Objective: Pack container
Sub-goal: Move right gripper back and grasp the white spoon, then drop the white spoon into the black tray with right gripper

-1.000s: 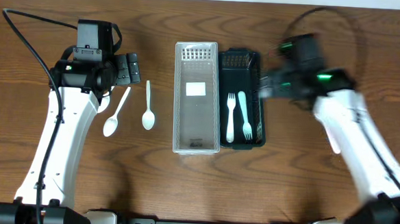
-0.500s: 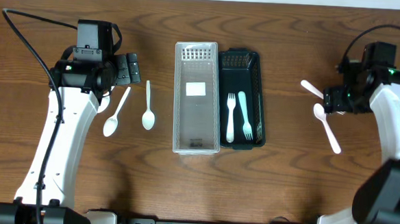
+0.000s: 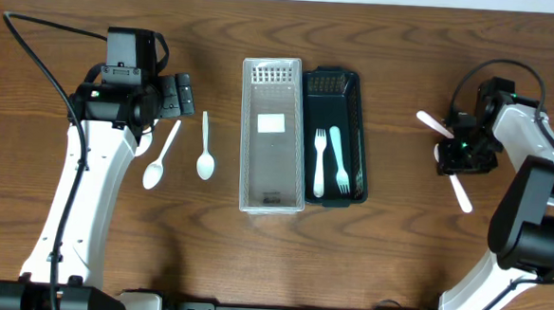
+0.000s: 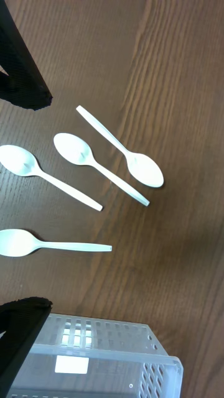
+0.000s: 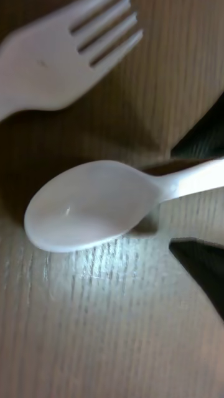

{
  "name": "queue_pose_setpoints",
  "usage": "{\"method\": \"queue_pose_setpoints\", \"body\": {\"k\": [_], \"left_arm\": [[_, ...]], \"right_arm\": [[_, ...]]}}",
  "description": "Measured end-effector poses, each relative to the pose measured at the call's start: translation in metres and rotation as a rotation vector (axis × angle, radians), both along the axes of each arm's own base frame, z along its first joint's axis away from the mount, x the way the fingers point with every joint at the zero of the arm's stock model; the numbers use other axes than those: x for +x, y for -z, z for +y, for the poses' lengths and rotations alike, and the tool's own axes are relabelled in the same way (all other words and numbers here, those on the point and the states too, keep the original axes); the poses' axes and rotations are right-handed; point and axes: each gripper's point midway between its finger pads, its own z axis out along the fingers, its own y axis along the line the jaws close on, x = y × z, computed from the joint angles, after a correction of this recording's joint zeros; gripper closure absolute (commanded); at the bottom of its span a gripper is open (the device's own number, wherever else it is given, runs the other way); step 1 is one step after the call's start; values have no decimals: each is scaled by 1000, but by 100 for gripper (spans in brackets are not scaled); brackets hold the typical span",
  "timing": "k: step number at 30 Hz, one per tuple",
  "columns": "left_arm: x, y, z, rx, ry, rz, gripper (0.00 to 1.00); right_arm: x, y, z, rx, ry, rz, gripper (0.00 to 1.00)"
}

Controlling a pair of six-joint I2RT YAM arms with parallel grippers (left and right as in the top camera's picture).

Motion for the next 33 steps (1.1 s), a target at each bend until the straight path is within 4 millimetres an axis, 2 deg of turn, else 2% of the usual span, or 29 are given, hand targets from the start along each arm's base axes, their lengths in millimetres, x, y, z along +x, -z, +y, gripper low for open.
{"method": "queue_pose_setpoints", "body": {"k": [5, 7, 12, 16, 19, 23, 25, 28, 30, 33], "left_arm": [[0, 0, 0, 0, 0, 0, 2], [0, 0, 0, 0, 0, 0, 2], [0, 0, 0, 1, 0, 0, 2], [0, 0, 0, 0, 0, 0, 2], [0, 0, 0, 0, 0, 0, 2], [0, 0, 0, 0, 0, 0, 2], [0, 0, 0, 0, 0, 0, 2], [0, 0, 0, 0, 0, 0, 2], [0, 0, 0, 0, 0, 0, 2], [0, 0, 0, 0, 0, 0, 2]], "right_arm": [[-3, 7, -1, -9, 56, 25, 89], [-4, 7, -3, -26, 81, 30, 99], [-22, 4, -5, -56, 163, 103, 99], [-40, -10, 10, -21, 189, 200, 99], [-30, -32, 37, 42, 164, 174, 99], [0, -79, 91, 136, 66, -13, 99], [14, -109, 125, 181, 14, -140, 99], [23, -143, 168, 246, -46, -275, 99], [25, -153, 191, 280, -70, -320, 99], [30, -156, 221, 317, -100, -355, 99]]}}
